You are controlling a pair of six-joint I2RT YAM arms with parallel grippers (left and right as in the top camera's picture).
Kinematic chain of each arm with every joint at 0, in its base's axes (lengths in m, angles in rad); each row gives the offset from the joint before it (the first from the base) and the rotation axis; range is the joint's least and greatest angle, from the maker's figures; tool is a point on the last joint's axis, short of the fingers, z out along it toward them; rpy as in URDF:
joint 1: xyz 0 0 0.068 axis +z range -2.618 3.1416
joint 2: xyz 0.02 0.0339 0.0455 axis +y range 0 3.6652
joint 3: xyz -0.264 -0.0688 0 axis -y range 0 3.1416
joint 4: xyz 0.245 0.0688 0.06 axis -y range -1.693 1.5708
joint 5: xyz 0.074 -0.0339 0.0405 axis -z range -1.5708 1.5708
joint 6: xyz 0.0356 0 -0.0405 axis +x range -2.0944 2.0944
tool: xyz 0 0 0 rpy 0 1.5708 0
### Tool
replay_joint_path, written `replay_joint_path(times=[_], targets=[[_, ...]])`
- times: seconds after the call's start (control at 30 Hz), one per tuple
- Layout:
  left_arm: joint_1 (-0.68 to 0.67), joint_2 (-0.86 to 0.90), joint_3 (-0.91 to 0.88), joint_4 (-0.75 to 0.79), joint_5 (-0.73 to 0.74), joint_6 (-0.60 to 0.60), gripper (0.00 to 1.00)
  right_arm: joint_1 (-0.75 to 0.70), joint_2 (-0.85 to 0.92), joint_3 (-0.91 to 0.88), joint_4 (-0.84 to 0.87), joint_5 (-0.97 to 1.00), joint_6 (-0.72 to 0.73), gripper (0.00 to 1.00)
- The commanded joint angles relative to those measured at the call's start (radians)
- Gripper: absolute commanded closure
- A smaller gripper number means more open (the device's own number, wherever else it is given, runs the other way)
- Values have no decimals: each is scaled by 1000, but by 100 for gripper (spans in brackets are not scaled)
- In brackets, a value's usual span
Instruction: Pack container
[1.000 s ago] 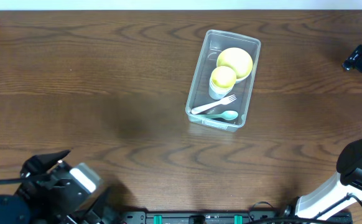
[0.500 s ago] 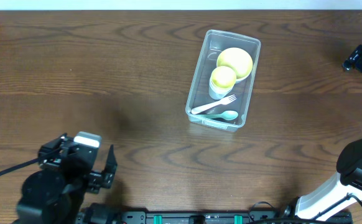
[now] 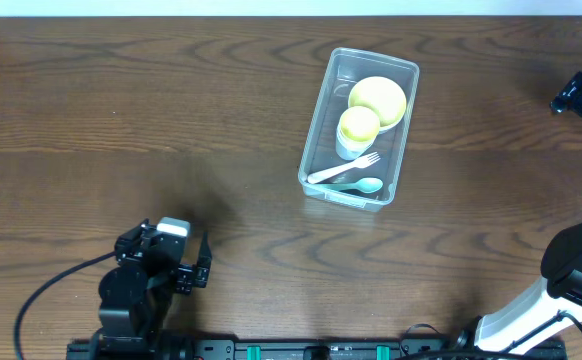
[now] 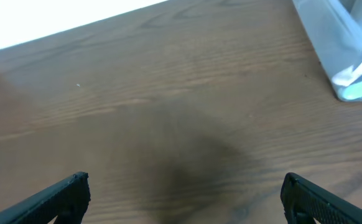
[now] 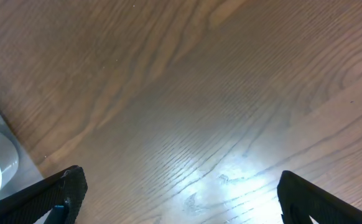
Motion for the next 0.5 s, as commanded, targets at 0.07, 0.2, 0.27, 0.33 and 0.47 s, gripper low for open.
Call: replay_joint_path(times=[0.07,0.2,0.27,0.33,0.47], targets=[[15,-88,-91,23,50,-21,2,-1,5,-1,0,0,8,1],[15,-124,-124,23,50,-21,2,-1,5,-1,0,0,9,1],[15,-139,-138,23,50,-21,2,-1,5,-1,0,0,9,1],[15,-142,-150,23,50,-21,2,-1,5,-1,0,0,8,1],[15,-142,-177,23,50,-21,2,-1,5,-1,0,0,9,1]])
